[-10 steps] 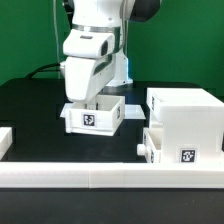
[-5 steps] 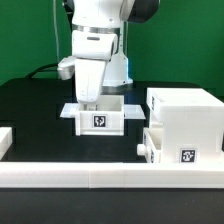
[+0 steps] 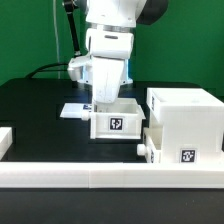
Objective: Assemble drawer
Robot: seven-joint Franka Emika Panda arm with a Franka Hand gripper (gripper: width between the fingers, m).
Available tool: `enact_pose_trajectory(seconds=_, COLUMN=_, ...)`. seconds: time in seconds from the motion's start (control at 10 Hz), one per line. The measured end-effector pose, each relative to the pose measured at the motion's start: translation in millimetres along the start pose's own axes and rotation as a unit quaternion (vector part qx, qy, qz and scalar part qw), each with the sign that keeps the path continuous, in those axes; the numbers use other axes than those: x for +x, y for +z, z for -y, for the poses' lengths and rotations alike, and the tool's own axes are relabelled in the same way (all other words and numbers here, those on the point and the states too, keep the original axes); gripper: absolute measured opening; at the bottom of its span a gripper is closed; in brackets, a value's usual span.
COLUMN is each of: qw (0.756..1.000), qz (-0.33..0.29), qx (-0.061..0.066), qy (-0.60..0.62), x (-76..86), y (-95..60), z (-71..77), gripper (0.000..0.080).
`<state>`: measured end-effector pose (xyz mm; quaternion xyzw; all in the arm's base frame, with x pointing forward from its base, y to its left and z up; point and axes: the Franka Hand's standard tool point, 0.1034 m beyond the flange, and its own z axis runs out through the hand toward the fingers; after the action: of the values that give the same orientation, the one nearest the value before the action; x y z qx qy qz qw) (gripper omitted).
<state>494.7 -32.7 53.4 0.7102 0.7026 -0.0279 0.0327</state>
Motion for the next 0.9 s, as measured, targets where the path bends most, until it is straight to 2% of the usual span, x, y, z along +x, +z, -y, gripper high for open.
enact_pose_trajectory(seconds=0.1, qw=1.0, qz=-0.003, qx=-0.009, qy=0.001, x=0.5, y=1.2, z=0.8, gripper=0.0044)
enact_pose_trajectory(seconds=0.4, qw=1.0, qz=-0.002, qx=-0.004, qy=0.001, x=0.4, y=2.1, z=1.6, gripper=0.0044)
enact_pose_trajectory(seconds=0.7, qw=1.0, qz=0.004, qx=0.003, qy=-0.003, x=5.7, y=-2.1, z=-16.6, gripper=0.0044)
enact_pose_trajectory(seconds=0.9, qw=1.0, qz=0.005, qx=-0.001, qy=-0.006, x=8.0, y=-5.0, z=-26.8, gripper=0.0044)
